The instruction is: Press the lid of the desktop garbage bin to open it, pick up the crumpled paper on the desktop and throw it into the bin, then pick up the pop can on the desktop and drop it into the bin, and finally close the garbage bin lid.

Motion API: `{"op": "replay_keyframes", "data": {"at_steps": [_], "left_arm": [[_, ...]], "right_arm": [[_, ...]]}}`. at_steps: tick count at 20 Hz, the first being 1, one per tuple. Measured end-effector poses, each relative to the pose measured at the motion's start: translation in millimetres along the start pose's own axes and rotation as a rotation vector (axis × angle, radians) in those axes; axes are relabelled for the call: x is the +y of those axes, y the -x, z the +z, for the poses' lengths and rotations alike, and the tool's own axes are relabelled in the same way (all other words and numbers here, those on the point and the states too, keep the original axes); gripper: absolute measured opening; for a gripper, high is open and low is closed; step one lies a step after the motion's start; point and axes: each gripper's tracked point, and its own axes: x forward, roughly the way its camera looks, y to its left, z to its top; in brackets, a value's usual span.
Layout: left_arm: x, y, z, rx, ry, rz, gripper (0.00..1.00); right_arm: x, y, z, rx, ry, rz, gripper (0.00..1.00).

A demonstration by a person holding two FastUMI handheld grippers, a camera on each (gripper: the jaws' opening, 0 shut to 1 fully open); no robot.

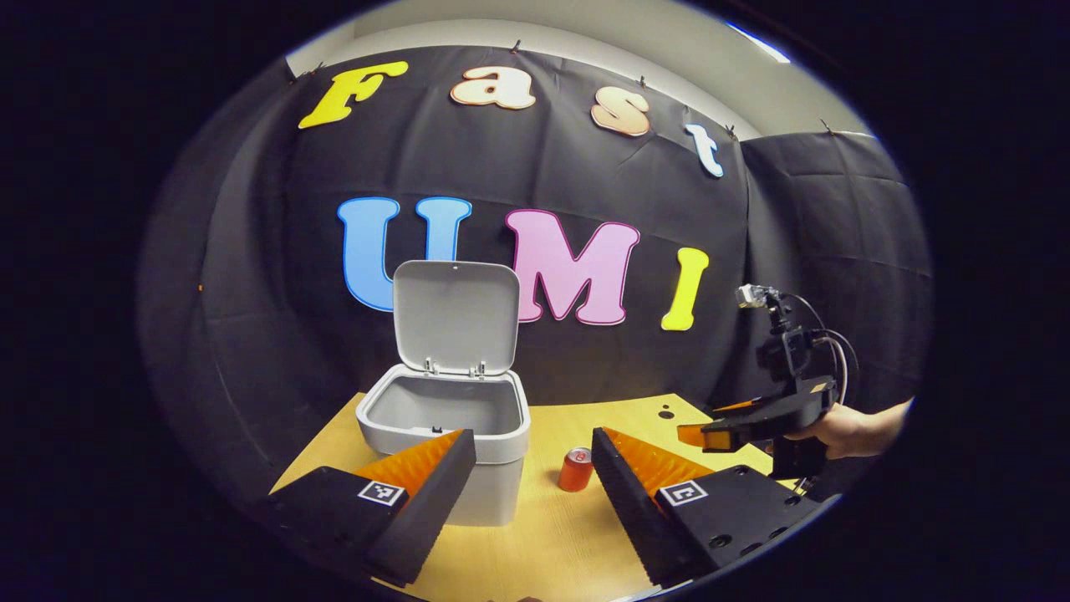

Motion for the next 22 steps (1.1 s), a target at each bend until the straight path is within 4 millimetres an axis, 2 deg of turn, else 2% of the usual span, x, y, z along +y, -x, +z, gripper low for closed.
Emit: {"op": "replay_keyframes", "data": {"at_steps": [6,8,11,13,17,22], "left_arm": [[10,2,-17,0.052,0.015,0.065,0.95],[12,-1,-22,0.071,0.016,0.087,0.95],[9,-6,-29,0.104,0.024,0.103,0.95],[5,-9,-34,0.125,0.008,0.105,0.95],[-6,-16,-44,0.167,0.026,0.094,0.95],[-19,-28,-52,0.194,0.095,0.083,0.95]], "right_arm": [[-14,-78,-32,0.139,0.034,0.001,0.98],[-27,-104,-41,0.174,0.077,-0.029,0.98],[-27,-141,-65,0.257,0.074,-0.003,0.98],[-25,-160,-81,0.307,0.046,0.017,0.98],[-36,-190,-99,0.361,0.027,-0.004,0.95],[-35,-210,-120,0.423,0.011,0.006,0.95]]}}
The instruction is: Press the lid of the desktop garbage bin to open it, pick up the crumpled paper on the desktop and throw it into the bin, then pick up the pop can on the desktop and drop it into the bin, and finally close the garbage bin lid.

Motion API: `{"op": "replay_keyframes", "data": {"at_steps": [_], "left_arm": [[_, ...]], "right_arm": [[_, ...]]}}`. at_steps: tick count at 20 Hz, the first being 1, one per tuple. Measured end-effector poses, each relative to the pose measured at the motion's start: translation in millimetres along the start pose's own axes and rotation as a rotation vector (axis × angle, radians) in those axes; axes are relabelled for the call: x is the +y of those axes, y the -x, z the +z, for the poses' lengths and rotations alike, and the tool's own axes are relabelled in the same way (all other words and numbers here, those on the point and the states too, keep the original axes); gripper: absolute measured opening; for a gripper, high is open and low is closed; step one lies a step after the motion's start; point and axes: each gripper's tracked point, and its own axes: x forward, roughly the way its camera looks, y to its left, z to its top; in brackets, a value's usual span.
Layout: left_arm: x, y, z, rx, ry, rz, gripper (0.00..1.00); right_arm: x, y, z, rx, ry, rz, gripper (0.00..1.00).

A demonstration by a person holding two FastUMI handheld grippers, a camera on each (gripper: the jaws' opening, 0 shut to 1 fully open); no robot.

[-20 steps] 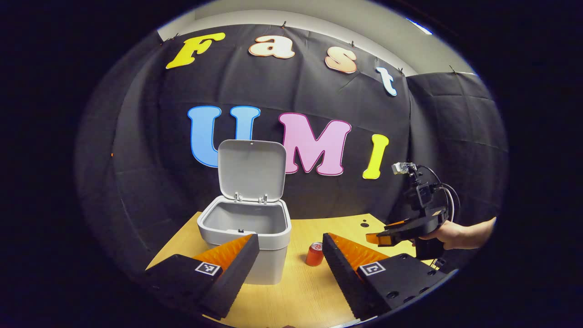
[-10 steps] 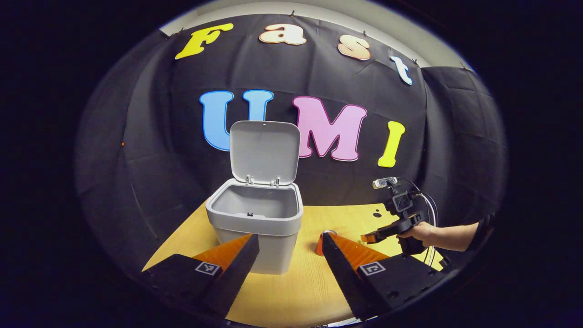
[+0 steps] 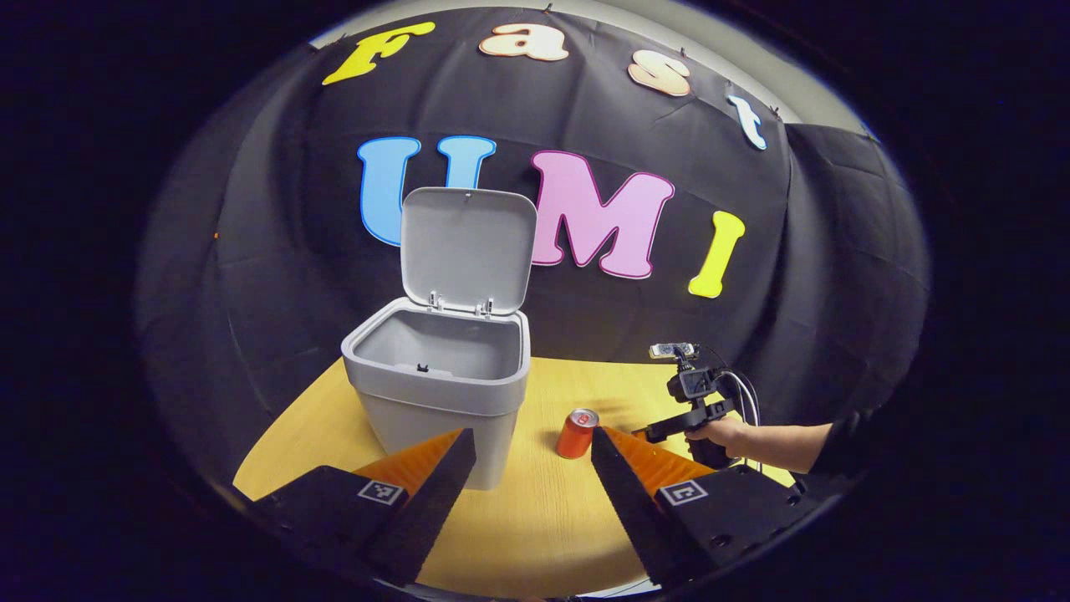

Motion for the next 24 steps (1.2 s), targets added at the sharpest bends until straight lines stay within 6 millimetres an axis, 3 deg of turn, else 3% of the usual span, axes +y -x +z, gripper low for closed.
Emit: {"op": "replay_keyframes", "data": {"at_steps": [4,6,7,8,10,11,13,16,20,24], "left_arm": [[-2,-7,0,0.007,0.001,0.002,0.95],[-1,-9,-1,0.012,0.022,0.004,0.95],[1,-9,-1,0.012,0.031,0.007,0.95],[2,-10,-1,0.011,0.042,0.006,0.95],[3,-10,-2,0.014,0.067,-0.002,0.96],[4,-10,-2,0.015,0.072,-0.002,0.95],[8,-12,-4,0.014,0.061,0.003,0.95],[9,-11,-7,0.009,0.019,0.007,0.95],[-2,-3,-10,-0.01,-0.015,-0.028,0.95],[-14,0,-9,-0.021,-0.041,-0.073,0.95]], "right_arm": [[1,-8,-6,0.019,0.032,-0.009,0.9],[2,-10,-8,0.032,0.017,0.003,0.77],[3,-10,-6,0.032,0.011,0.01,0.55],[4,-10,-8,0.035,0.013,0.01,0.59],[2,-9,-9,0.033,0.03,-0.008,0.55],[0,-8,-10,0.029,0.047,-0.02,0.47],[1,3,-7,0.013,0.066,-0.018,0.47],[6,41,12,-0.078,0.067,0.001,0.47],[24,110,39,-0.207,0.089,0.054,0.47],[76,178,73,-0.334,0.189,0.145,0.47]]}}
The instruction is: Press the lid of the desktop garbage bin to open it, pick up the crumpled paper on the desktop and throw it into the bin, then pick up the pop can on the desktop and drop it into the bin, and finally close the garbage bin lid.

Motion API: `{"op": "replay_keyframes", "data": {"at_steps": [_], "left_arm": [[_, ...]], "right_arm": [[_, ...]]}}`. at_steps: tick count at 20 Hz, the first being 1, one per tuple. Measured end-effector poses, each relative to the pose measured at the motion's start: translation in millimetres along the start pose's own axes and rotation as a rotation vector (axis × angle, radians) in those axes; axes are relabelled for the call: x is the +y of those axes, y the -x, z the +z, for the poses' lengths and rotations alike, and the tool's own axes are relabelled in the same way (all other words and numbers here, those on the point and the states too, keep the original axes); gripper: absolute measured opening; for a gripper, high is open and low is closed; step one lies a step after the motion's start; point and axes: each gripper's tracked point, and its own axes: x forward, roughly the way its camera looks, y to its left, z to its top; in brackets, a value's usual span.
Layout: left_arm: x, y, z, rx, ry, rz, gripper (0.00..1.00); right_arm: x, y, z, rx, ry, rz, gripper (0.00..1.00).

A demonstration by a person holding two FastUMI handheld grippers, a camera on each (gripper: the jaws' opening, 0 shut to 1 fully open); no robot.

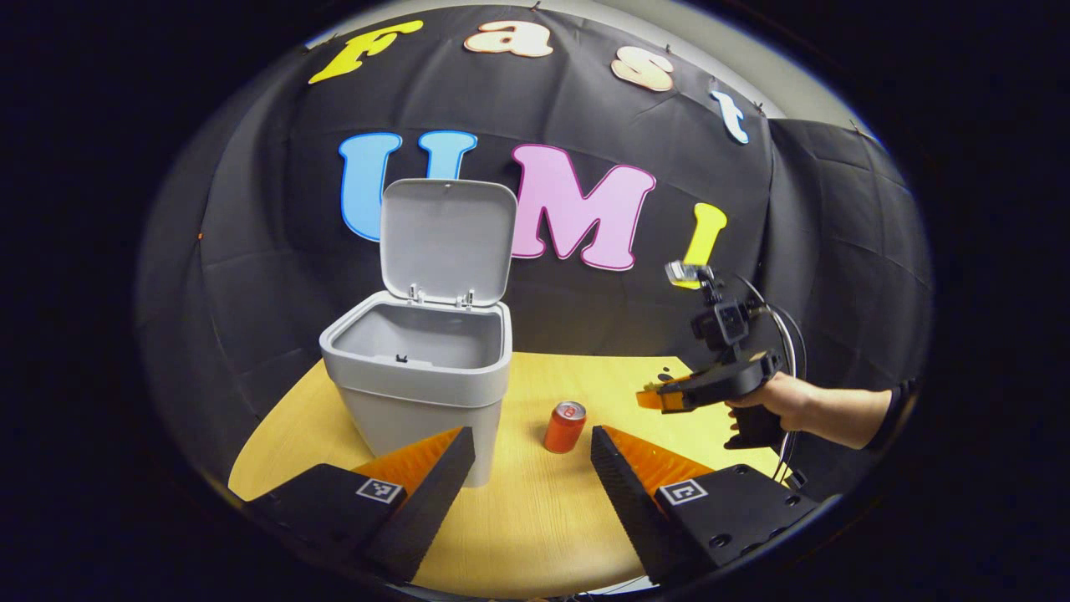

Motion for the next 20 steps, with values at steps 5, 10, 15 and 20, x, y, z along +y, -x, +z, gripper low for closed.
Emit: {"op": "replay_keyframes", "data": {"at_steps": [5,10,15,20], "left_arm": [[-5,14,7,-0.036,-0.046,-0.02,0.95],[3,34,28,-0.098,0.002,-0.006,0.95],[32,53,31,-0.118,0.027,0.073,0.95],[55,67,20,-0.108,0.038,0.152,0.95]], "right_arm": [[104,45,95,-0.155,0.01,0.215,0.47],[178,47,144,-0.222,0.091,0.342,0.46],[251,36,166,-0.227,0.123,0.432,0.47],[286,20,164,-0.215,0.187,0.459,0.47]]}}
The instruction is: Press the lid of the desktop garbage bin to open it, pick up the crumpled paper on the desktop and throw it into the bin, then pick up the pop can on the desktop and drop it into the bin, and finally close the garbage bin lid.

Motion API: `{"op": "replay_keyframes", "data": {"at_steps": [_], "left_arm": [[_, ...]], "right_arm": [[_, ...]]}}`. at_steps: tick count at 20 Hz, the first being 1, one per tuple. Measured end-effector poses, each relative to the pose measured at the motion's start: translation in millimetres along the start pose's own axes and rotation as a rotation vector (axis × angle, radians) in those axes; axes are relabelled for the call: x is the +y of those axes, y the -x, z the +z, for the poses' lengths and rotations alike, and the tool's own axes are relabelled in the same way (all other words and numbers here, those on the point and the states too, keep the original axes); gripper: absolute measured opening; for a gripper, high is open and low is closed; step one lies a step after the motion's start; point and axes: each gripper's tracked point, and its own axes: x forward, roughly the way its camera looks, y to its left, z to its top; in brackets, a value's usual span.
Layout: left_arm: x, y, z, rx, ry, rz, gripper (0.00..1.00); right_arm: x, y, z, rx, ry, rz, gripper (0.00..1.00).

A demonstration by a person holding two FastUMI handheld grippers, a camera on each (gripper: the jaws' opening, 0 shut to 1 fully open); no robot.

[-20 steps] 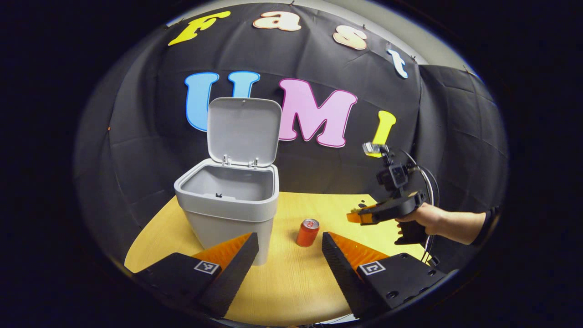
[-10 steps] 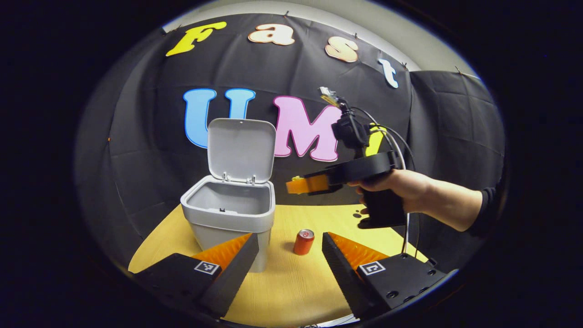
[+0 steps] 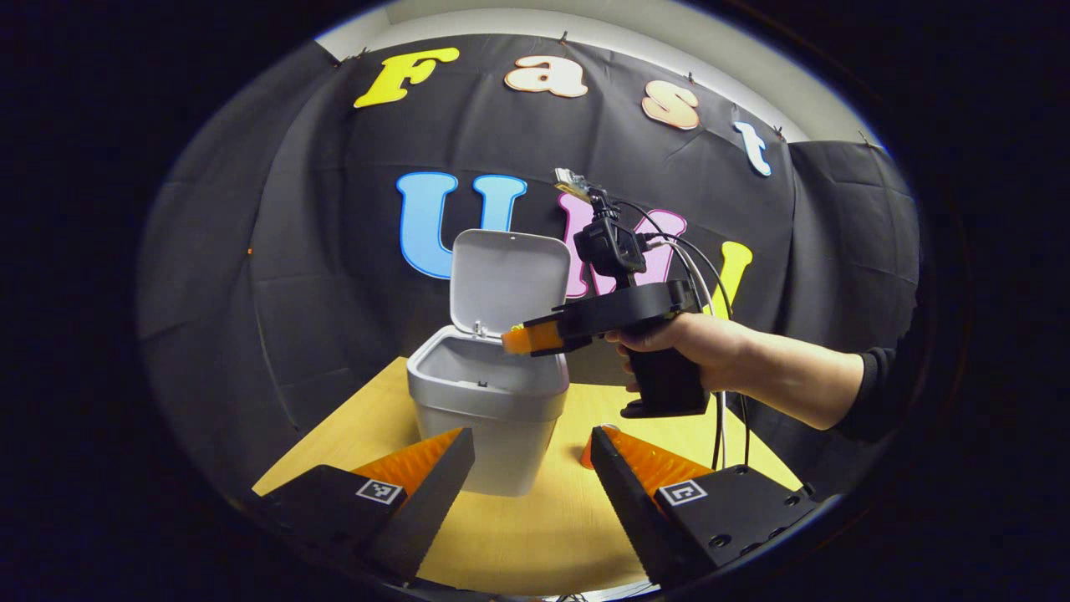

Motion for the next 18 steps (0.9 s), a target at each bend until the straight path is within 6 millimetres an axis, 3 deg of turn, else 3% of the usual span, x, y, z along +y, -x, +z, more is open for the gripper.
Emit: {"op": "replay_keyframes", "data": {"at_steps": [1,2,4,6,8,11,18], "left_arm": [[3,2,-2,0.003,0.003,0.011,0.95],[4,3,-4,0.006,0.011,0.014,0.95],[3,3,-9,0.015,0.022,0.019,0.95],[5,4,-11,0.017,0.012,0.027,0.95],[5,6,-13,0.021,0.004,0.029,0.95],[-2,3,-16,0.022,0.001,0.001,0.95],[-37,-43,-63,0.076,-0.124,-0.1,0.95]], "right_arm": [[4,-2,-1,0.0,0.006,0.008,0.47],[8,-4,-2,0.001,0.011,0.016,0.34],[9,-7,-2,-0.004,0.02,0.02,0.75],[1,-8,1,-0.024,0.036,-0.013,1.0],[-3,-4,5,-0.048,0.027,-0.032,0.99],[-23,22,15,-0.106,0.003,-0.091,1.0],[-120,136,17,-0.244,-0.078,-0.343,0.99]]}}
